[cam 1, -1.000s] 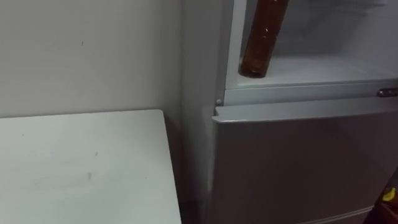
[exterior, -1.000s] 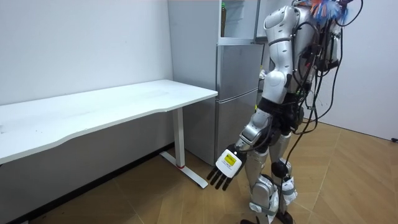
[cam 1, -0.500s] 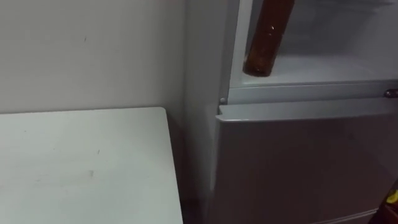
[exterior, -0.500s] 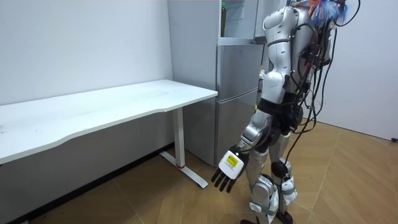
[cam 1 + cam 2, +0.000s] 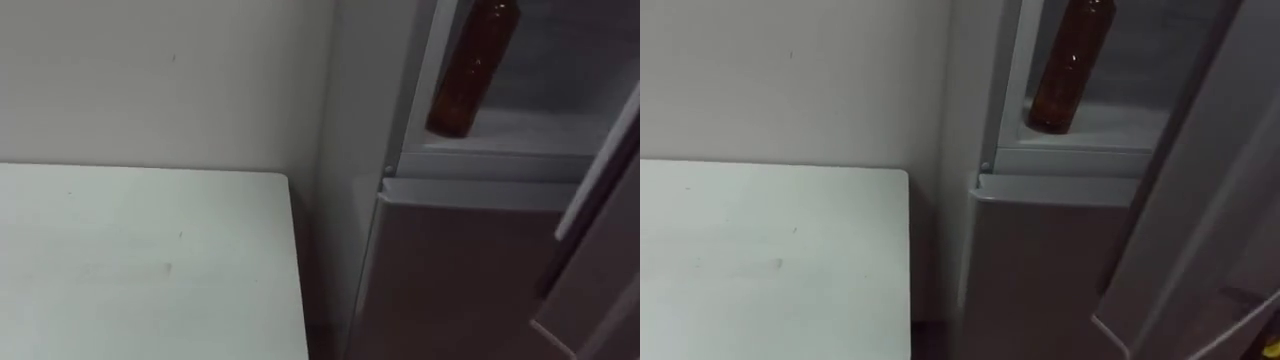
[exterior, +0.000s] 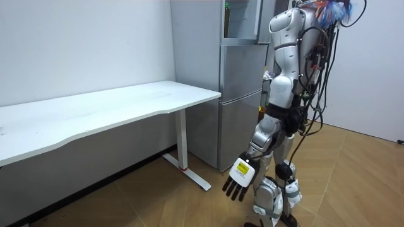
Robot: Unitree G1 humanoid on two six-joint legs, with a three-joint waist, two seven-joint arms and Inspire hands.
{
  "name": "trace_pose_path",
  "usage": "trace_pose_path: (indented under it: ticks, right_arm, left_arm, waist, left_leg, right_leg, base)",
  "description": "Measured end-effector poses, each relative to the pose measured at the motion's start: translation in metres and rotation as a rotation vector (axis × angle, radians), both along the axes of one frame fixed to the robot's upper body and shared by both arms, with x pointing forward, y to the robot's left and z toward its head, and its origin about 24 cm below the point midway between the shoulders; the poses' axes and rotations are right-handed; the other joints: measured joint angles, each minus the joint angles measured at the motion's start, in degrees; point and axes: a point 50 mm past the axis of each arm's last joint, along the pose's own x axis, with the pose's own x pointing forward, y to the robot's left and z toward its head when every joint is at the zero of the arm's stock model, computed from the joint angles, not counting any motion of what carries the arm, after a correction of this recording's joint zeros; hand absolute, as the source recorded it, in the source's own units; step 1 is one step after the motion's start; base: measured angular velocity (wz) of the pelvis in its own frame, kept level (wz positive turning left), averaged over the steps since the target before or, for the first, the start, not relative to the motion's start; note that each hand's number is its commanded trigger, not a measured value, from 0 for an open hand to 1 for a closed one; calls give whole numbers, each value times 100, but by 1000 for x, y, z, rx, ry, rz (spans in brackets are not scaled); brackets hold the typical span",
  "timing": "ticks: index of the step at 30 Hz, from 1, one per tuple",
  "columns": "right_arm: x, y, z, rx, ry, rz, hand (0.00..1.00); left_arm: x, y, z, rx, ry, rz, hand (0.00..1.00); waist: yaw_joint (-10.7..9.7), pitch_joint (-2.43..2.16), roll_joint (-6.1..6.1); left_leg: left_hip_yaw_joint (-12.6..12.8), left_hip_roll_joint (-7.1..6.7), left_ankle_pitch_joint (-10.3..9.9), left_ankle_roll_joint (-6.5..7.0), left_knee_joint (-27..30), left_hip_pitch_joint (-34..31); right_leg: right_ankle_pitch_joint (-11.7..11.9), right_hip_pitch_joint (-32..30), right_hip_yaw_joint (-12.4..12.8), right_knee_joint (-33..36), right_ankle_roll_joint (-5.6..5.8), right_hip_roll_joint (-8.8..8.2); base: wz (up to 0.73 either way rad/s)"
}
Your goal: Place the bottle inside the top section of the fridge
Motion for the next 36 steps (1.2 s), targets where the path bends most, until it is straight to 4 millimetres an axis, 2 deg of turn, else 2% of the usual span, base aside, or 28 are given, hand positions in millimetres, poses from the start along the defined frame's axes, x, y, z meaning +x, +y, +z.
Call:
trace_pose_path:
  ticks: [3, 6, 15, 18, 21, 24, 25, 28, 31, 32, 34, 36]
  right_arm:
    - [10, 6, 2, -7, 19, 75, 0]
    - [28, 17, 3, -24, 68, 197, 0]
    - [51, 25, -2, 19, 181, 414, 0]
    - [68, 31, -8, 15, 251, 487, 0]
    - [86, 31, -23, 86, 350, 573, 0]
    - [98, 30, -42, 179, 439, 671, 0]
    - [100, 31, -45, 197, 433, 690, 0]
    - [110, 31, -43, 213, 424, 723, 0]
    - [118, 30, -43, 222, 434, 732, 0]
    - [120, 29, -44, 226, 440, 732, 0]
    - [122, 29, -43, 231, 445, 731, 0]
    - [123, 26, -46, 235, 460, 712, 0]
  left_arm:
    - [1, -2, -1, -14, 6, -6, 0]
    - [10, -6, -3, -34, -12, -11, 0]
    - [8, -10, -5, -69, 25, -4, 0]
    - [8, -9, -5, -70, 29, -16, 0]
    - [11, -8, -4, -75, 37, -51, 0]
    - [15, -6, -4, -70, 39, -63, 0]
    - [14, -6, -3, -70, 44, -61, 0]
    - [12, -4, -3, -66, 71, -62, 0]
    - [20, -2, -2, -51, 54, -92, 0]
    - [22, -1, -1, -46, 50, -107, 0]
    - [23, -1, -1, -44, 50, -117, 0]
    - [23, 0, 0, -43, 62, -118, 0]
  waist:
    - [10, 13, 35]
    - [50, 16, 122]
    - [226, 27, 114]
    - [231, 29, 84]
    - [269, 18, 42]
    - [345, 41, -10]
    - [389, 54, -10]
    - [340, 62, 26]
    - [357, 57, 59]
    - [384, 26, 52]
    - [425, 4, 53]
    - [487, 1, 60]
  left_leg:
    - [15, 0, -1, -2, 17, 6]
    - [25, 4, 0, -2, 21, 36]
    - [9, 10, 0, -4, 28, 32]
    - [2, 10, 0, -3, 53, 19]
    - [-23, 9, -1, -3, 92, -35]
    - [-77, 7, -1, -2, 124, -59]
    - [-124, 6, -1, -2, 128, -68]
    - [-130, 3, -4, 2, 138, -51]
    - [-129, 8, -4, 2, 165, -51]
    - [-131, 8, -4, 2, 168, -52]
    - [-149, 7, -3, 3, 175, -55]
    - [-163, 6, -3, 2, 181, -50]
  right_leg:
    - [0, 20, -2, 4, 0, -1]
    - [1, 38, 1, 9, -2, 0]
    - [2, 17, 7, 1, -4, -4]
    - [5, 32, -13, 0, -9, -7]
    - [9, 25, -67, -2, -13, -12]
    - [12, 49, -151, 1, -17, -19]
    - [14, 57, -168, -2, -18, -20]
    - [21, 80, -167, -3, -17, -22]
    - [26, 76, -167, -6, -22, -18]
    - [26, 77, -169, -2, -22, -18]
    - [26, 95, -190, -3, -23, -19]
    - [28, 139, -220, -9, -25, -20]
  base:
    - [0]
    - [0]
    - [0]
    - [2]
    - [9]
    - [11]
    - [7]
    - [1]
    - [0]
    - [0]
    - [0]
    - [8]
